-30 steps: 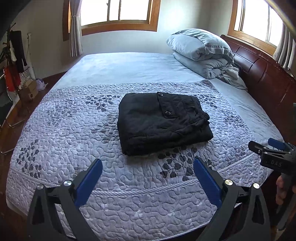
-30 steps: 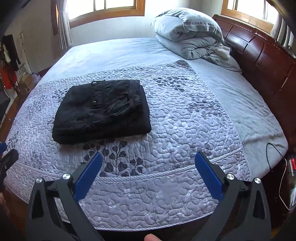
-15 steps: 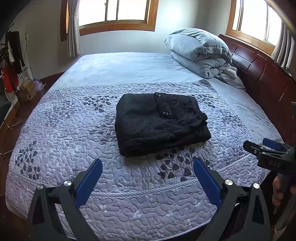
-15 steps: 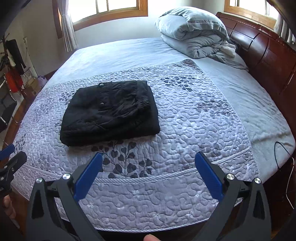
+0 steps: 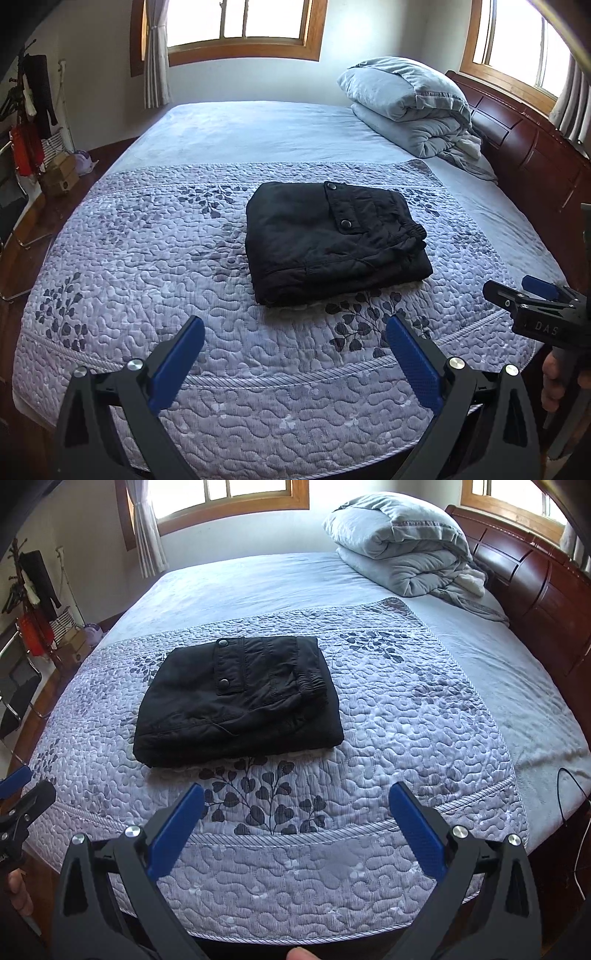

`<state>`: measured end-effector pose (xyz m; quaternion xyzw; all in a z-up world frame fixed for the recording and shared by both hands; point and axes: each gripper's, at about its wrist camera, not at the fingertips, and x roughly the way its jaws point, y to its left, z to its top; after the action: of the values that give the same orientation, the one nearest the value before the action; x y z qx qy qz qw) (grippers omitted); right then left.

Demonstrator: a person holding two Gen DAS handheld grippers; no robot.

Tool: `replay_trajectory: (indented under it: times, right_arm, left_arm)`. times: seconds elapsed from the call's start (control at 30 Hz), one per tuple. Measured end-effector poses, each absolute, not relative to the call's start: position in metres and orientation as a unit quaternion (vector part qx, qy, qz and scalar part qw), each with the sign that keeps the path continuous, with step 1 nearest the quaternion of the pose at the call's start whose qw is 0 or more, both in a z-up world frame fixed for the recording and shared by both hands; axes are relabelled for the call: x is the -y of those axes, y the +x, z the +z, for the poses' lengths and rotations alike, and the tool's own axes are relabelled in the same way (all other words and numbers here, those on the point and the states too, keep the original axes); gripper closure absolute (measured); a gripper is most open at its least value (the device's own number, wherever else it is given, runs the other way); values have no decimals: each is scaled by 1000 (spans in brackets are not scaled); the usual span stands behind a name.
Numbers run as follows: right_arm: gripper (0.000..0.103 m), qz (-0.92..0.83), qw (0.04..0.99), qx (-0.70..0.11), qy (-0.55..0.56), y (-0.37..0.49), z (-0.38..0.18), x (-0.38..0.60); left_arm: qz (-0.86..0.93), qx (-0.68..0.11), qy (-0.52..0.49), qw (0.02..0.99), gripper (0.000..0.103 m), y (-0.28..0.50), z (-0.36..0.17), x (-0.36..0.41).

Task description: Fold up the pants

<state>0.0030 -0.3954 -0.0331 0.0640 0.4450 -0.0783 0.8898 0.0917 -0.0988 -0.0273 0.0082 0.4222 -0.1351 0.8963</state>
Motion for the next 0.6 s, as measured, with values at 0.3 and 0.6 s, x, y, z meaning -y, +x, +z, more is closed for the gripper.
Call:
replay_trajectory:
  times: [0.3, 0.6]
  right_arm:
    - [3, -82, 889, -446, 65, 3, -33, 400]
    - [3, -85, 888, -448, 64, 3, -35, 401]
  left_arm:
    - [-143, -423, 12, 895, 4, 91, -28, 104]
    - [-154, -416, 17, 896, 4, 88, -27, 108]
